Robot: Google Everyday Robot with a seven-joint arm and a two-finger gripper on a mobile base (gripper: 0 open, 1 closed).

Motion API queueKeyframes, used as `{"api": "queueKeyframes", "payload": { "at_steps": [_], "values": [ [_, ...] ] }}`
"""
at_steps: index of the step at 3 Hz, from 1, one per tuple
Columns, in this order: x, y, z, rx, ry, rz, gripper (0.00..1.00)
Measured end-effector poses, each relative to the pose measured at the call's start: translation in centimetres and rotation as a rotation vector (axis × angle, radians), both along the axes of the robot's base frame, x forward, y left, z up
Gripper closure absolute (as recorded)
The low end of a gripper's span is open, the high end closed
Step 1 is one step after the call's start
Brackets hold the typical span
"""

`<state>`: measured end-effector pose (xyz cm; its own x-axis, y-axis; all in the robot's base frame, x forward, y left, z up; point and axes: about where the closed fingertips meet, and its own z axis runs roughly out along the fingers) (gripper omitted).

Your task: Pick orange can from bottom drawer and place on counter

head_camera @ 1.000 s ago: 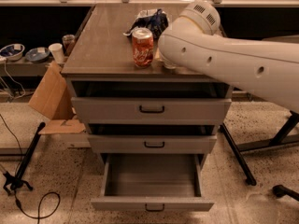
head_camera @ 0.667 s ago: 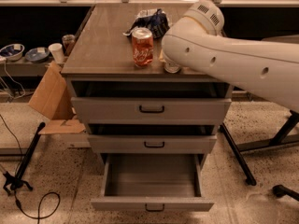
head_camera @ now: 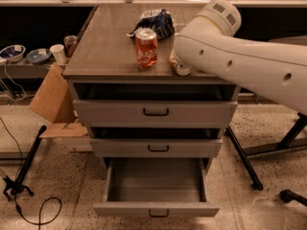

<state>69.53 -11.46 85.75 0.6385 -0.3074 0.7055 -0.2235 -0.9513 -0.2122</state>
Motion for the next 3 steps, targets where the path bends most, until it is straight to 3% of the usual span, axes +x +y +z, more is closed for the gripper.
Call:
{"api": "queueKeyframes", "payload": {
  "at_steps": [1, 3],
  "values": [
    [-1.3, -1.5, 1.3, 0.006, -0.030, -0.025, 0.34],
    [-3.5, -3.1, 3.6, 0.016, -0.086, -0.047, 0.35]
  ]
}}
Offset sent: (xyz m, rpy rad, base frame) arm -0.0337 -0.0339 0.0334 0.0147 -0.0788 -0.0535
